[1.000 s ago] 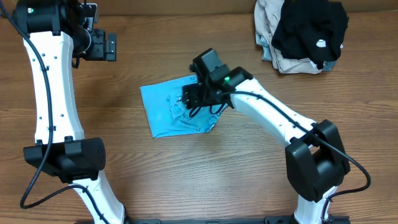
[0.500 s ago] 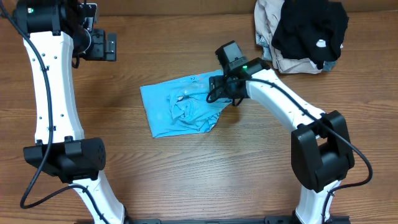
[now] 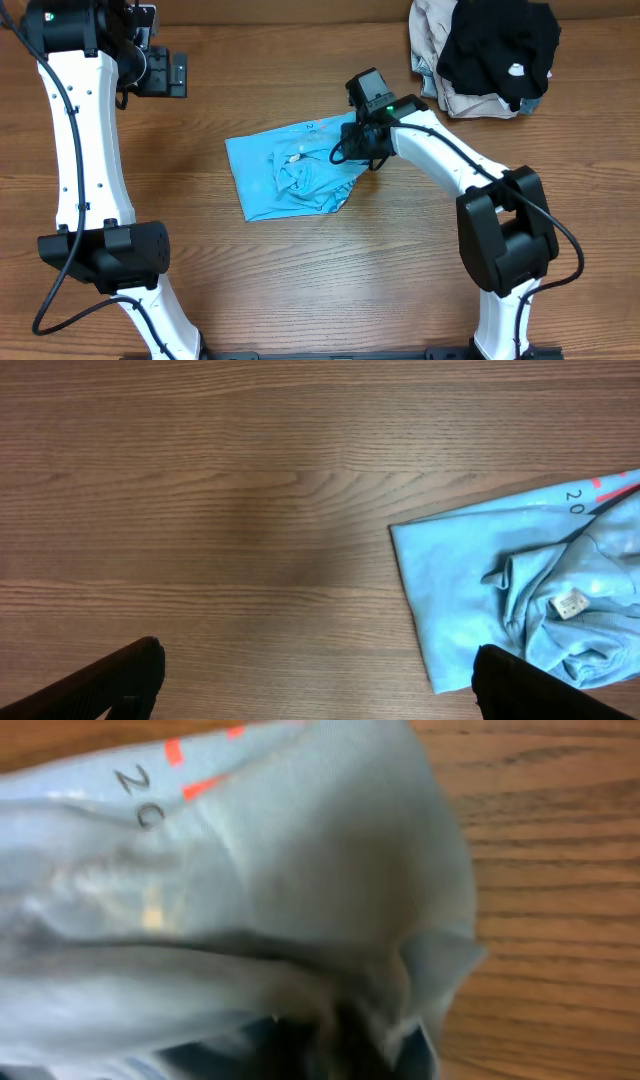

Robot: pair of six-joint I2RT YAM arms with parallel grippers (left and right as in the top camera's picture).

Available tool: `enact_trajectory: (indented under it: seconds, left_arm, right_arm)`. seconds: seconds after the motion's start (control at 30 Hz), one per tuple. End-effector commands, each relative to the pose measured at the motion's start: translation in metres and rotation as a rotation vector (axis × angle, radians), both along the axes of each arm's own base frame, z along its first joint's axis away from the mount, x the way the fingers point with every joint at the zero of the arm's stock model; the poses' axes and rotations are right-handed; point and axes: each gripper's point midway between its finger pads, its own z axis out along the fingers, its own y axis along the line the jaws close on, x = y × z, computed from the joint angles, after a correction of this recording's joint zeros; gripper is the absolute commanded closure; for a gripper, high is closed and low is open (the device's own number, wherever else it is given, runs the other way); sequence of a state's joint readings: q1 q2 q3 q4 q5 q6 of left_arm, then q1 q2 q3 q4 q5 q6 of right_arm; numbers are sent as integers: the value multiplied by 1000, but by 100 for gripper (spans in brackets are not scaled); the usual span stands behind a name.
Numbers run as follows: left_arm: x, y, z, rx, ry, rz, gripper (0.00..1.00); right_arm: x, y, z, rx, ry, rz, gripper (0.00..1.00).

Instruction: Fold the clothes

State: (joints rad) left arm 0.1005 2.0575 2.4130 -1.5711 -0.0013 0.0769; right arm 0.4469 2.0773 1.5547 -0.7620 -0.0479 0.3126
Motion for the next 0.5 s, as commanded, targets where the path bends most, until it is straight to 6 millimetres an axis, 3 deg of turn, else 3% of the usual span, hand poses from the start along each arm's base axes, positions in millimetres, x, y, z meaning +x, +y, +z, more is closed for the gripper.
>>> enact_trajectory:
  seconds: [0.0, 0.1, 0.33, 0.47]
  left_arm:
    - [3, 3, 7, 4, -30, 18, 0]
    - [4, 3, 7, 5, -34, 19, 0]
    - [13, 4, 11, 9, -74, 19, 0]
    - [17, 5, 13, 13, -90, 20, 0]
  right_arm:
    - [9, 13, 10, 51, -37, 22, 96]
    - [11, 27, 22, 116, -39, 50, 96]
    - [10, 95, 101, 234, -139, 222, 96]
    - [-3, 130, 125, 265, -182, 295, 96]
